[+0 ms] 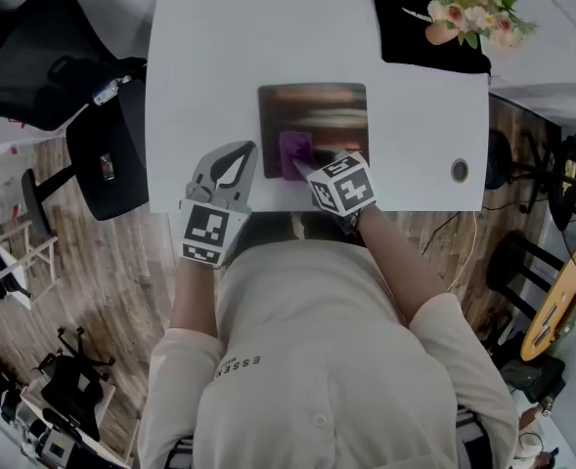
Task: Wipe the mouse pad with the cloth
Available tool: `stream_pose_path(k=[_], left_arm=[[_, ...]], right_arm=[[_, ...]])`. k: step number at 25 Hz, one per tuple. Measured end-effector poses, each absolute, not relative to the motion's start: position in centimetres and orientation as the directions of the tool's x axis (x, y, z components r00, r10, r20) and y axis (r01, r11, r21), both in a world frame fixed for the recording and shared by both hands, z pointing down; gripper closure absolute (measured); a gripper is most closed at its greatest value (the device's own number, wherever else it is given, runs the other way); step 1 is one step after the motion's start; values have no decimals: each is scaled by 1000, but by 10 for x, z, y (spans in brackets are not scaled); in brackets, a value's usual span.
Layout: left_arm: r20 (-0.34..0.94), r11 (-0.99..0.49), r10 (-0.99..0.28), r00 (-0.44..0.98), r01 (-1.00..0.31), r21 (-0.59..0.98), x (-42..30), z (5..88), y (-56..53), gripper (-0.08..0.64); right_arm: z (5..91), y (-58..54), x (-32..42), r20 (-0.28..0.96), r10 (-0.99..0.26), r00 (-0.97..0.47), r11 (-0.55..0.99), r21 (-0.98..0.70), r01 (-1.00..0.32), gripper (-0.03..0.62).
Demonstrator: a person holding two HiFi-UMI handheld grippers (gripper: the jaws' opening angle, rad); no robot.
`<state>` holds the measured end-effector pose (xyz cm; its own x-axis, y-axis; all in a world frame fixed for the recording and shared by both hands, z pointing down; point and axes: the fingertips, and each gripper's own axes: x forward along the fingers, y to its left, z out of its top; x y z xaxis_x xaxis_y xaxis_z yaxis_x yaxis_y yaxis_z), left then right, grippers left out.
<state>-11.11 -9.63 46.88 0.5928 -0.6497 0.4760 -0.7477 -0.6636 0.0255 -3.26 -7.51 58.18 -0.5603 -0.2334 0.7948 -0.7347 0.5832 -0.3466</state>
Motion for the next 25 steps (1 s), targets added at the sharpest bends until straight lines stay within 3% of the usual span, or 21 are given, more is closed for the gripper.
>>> stream_pose_path(k=[25], left_arm=[[466,-692,-633,618,-722,17,4,465,-105,558]], right_arm=[[586,-85,112,804,-282,-523,519,-331,-788,494]])
